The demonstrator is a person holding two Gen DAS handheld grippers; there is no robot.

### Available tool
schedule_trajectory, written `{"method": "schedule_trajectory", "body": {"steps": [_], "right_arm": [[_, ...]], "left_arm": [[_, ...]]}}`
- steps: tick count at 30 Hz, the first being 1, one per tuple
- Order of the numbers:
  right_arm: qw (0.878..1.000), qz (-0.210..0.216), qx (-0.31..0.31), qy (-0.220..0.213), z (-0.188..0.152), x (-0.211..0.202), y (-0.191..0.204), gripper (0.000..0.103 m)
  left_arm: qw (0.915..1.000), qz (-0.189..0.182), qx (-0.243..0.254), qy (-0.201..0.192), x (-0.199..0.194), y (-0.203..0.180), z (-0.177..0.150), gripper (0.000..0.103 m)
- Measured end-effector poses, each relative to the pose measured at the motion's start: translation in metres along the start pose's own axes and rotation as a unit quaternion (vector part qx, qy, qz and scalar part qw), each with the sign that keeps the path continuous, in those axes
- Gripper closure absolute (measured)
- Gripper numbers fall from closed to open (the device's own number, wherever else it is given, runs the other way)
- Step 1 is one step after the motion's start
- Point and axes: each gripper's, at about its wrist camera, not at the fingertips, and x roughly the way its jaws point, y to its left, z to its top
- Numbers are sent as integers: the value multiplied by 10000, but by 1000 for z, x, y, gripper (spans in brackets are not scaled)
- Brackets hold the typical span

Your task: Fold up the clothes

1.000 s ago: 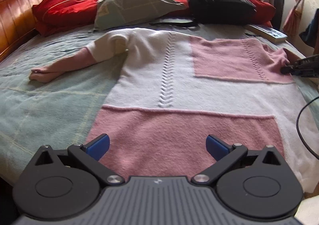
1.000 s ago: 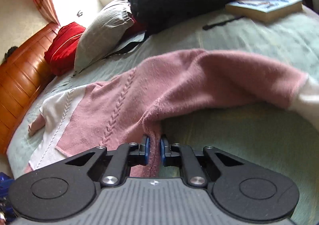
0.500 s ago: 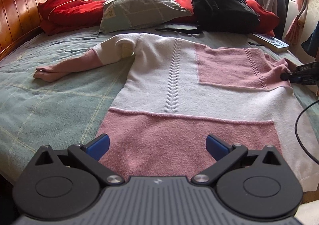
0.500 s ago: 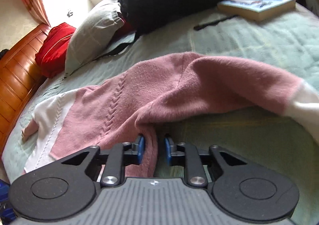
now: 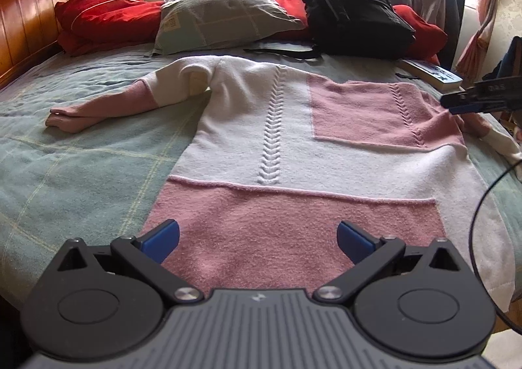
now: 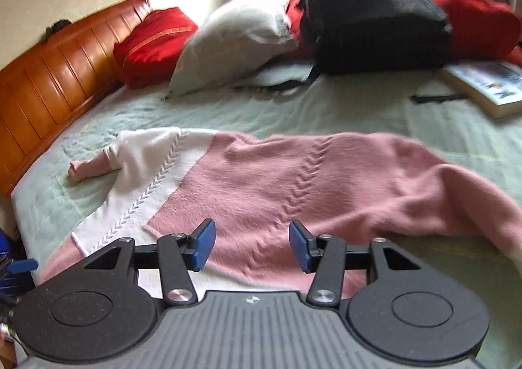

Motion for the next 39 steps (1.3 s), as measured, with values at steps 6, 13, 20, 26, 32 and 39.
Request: {"method": "schedule_trajectory", "body": {"steps": [6, 13, 20, 26, 32, 39], "right_arm": [[9989, 245, 146, 377, 4, 20, 6, 47], [9979, -62, 251, 591, -59, -31, -4, 45], [9817, 449, 1782, 506, -136, -69, -56, 44], [9748, 690, 2047, 555, -149, -63, -56, 90], [9811, 384, 1792, 625, -149, -83, -50, 91], [9965, -99, 823, 135, -103, -91, -19, 70]], "left_arm": [[9998, 64, -170, 15, 3, 11, 1, 1], [9999, -113, -20, 74, 11, -1, 2, 1], [9989, -420, 205, 17, 8, -18, 0, 1], [9985, -495, 201, -90, -5, -22, -2, 1], [9986, -462, 232, -50, -3, -22, -2, 1], [9966, -651, 496, 47, 19, -24, 19, 1]]}}
